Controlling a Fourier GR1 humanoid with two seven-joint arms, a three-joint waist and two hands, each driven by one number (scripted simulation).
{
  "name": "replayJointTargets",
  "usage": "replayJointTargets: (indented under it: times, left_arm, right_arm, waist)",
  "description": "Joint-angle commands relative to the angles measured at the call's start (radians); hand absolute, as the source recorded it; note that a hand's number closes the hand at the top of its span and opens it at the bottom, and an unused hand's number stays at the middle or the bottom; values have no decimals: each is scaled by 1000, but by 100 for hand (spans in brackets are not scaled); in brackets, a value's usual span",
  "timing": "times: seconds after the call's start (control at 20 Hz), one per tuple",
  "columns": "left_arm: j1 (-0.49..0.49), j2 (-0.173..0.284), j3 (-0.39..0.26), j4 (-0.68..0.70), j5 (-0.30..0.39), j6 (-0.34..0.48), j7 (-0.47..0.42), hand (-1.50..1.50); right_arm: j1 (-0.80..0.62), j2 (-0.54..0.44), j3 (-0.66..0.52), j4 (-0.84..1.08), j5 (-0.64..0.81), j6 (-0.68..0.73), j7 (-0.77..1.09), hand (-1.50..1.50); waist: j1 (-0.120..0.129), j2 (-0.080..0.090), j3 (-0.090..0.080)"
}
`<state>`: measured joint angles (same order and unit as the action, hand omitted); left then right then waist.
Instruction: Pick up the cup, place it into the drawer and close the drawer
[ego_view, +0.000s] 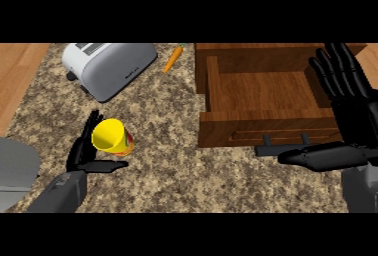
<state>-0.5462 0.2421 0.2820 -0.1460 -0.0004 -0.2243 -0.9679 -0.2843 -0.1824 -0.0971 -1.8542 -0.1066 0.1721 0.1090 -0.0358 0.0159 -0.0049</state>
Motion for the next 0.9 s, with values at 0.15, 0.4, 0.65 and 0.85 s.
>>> replayJointTargets:
  times: [0.15,0.4,0.65,0.85]
  left_arm:
    - [-21,-14,3,11,6,-161,-35,-150]
    - [-29,-52,-13,-65,-13,-57,-149,150]
    - [-38,-86,7,-104,-22,221,-203,150]
    - [-58,-55,89,-104,59,123,-214,150]
  right_arm:
    - [-50,-13,-13,23,-13,-3,42,-150]
    - [-16,-35,-28,42,1,23,-13,-150]
    - [-42,-26,-25,68,3,16,-16,-150]
    - [-9,-40,-54,38,-47,46,-22,-150]
  waist:
    - [-4,3,-1]
    - [0,1,0]
    - [10,-1,2]
    - [-4,1,1]
